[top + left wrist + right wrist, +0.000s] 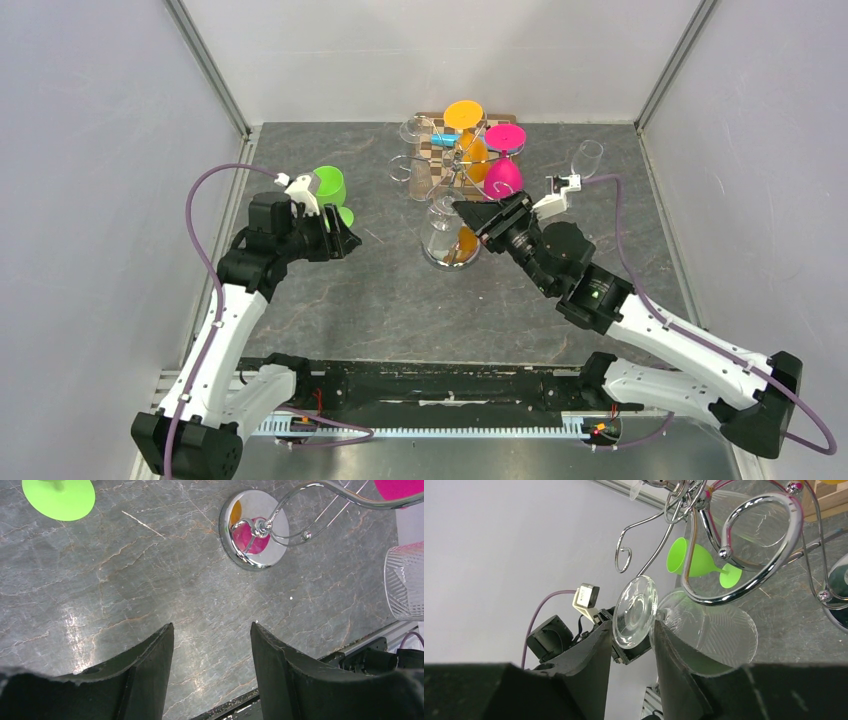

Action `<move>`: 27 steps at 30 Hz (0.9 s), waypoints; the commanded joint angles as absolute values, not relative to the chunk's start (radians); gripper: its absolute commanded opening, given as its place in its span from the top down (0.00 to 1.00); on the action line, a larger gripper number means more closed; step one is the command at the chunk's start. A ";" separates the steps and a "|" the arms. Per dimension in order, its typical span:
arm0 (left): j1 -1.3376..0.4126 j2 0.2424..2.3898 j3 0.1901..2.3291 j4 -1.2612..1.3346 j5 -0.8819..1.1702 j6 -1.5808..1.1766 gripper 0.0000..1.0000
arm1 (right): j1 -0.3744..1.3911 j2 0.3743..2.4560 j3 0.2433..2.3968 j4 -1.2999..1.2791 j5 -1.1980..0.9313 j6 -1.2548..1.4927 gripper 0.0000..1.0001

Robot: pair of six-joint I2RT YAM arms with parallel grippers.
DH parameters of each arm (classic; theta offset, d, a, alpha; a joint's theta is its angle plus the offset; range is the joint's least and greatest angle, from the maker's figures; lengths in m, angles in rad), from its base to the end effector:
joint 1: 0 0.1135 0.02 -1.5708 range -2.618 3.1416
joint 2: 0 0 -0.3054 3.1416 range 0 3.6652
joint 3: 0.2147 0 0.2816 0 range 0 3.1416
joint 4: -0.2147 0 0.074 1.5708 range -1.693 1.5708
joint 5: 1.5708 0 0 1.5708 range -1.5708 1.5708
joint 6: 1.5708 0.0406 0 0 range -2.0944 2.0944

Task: Take the wine glass off the wine glass rack
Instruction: Pick up the wine glass from the wine rack.

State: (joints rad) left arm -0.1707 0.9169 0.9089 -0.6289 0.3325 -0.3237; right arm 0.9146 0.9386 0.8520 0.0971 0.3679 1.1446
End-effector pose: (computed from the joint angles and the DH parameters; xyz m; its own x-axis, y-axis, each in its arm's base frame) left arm 0.1950 -0.0471 0.3469 -0.6890 -0.1863 -0.7005 0.2110 0.8730 -0.4397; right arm 0.1523 0.1739 0.3970 -0.4707 0.7813 -0.4099 -0.2208 0.3456 0.9121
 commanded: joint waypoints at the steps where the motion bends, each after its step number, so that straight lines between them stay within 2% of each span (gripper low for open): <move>1: -0.176 0.899 0.902 -0.607 0.320 -0.298 0.36 | 0.923 0.948 0.859 0.146 0.399 1.156 0.62; 27: -0.184 0.897 0.902 -0.615 0.302 -0.293 0.36 | 0.922 0.965 0.881 0.168 0.416 1.127 0.87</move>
State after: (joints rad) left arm -0.1783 0.9154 0.9016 -0.6304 0.3149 -0.3237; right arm 0.9192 0.9638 0.8520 0.1192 0.3939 1.1370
